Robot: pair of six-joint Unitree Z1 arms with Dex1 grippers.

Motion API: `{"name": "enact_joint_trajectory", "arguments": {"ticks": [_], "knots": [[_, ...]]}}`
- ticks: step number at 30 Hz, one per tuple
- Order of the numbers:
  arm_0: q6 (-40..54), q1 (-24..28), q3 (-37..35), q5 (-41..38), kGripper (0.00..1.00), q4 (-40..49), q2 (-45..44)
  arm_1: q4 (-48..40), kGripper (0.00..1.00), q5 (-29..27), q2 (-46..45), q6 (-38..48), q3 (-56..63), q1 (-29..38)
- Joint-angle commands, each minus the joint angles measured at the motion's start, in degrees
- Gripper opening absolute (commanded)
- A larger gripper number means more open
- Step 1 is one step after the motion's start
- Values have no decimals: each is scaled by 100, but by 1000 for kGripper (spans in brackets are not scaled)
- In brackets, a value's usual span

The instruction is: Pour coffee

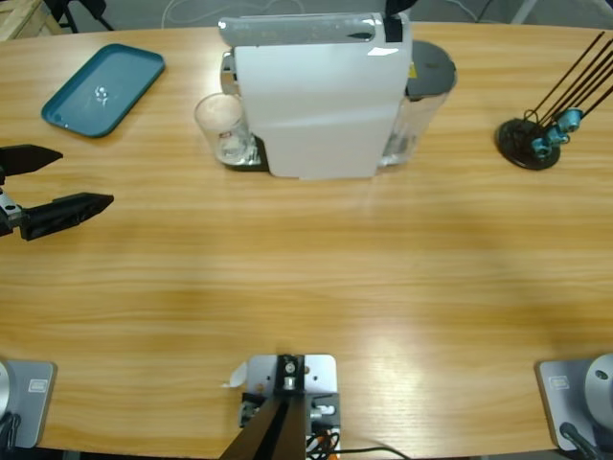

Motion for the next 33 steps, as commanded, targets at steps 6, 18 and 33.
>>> {"name": "enact_joint_trajectory", "arguments": {"ticks": [6,18,33], "knots": [[-65,-31,42,-46,945,-32,185,-462,0,-21,116,32,963,28],[-63,-31,33,-71,972,-36,184,-77,625,43,-408,27,243,27],[-56,-31,33,-134,1000,-38,194,36,881,102,-1262,129,849,27]]}}
